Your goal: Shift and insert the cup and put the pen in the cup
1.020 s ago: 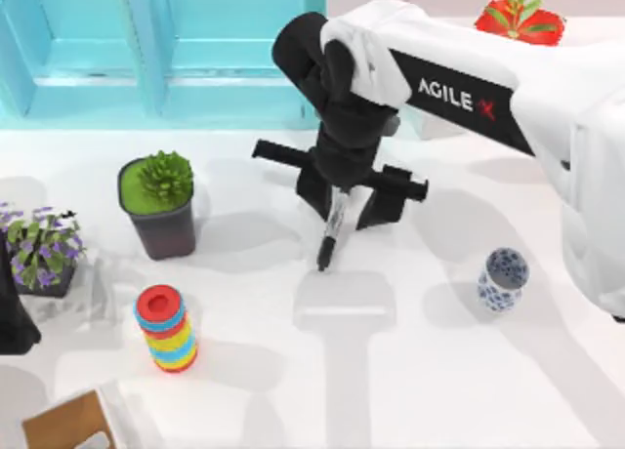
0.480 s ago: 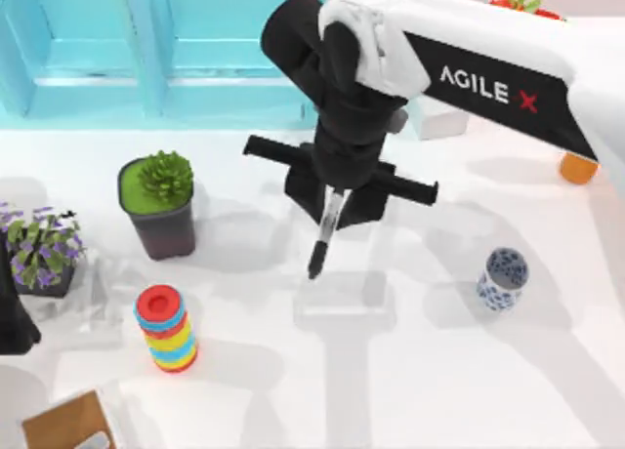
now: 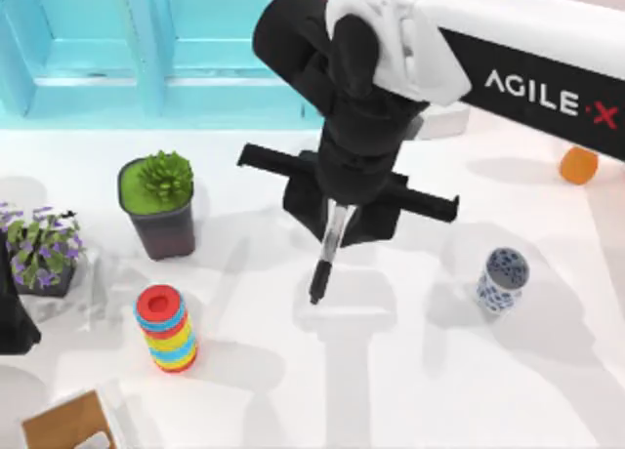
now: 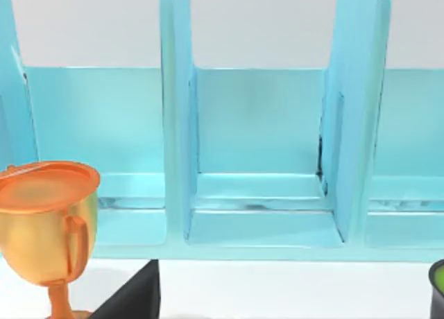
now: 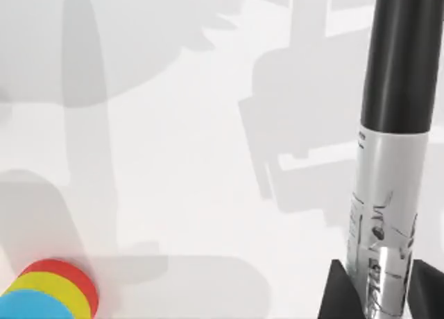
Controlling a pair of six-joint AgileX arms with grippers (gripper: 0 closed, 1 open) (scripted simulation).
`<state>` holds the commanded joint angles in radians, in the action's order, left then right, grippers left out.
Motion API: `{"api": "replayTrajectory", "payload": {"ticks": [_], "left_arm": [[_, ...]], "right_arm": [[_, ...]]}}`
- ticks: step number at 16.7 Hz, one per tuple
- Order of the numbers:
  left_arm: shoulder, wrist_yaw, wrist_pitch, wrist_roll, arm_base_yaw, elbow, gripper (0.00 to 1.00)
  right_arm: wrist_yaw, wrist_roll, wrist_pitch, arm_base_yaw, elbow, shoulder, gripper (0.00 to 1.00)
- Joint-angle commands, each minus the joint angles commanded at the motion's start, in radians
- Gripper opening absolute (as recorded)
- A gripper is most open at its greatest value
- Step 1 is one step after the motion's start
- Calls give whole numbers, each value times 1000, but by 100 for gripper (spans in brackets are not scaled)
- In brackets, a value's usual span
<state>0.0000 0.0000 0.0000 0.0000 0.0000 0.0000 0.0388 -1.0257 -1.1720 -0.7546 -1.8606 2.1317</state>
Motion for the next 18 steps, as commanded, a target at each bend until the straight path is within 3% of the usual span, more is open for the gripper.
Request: {"api": "replayTrajectory", "payload": {"ticks": [4, 8, 12, 18], "left_arm": [[0, 0, 0, 0, 0, 0, 100], [0, 0, 0, 0, 0, 0, 100], [0, 0, 0, 0, 0, 0, 100], [0, 0, 0, 0, 0, 0, 100]], "right_arm": [[-9, -8, -1, 1, 3, -1, 0], [-154, -139, -61, -39, 93, -42, 0], [-438, -416, -189, -93, 261, -96, 0], [-997, -998, -455, -179, 573, -186, 0]]}}
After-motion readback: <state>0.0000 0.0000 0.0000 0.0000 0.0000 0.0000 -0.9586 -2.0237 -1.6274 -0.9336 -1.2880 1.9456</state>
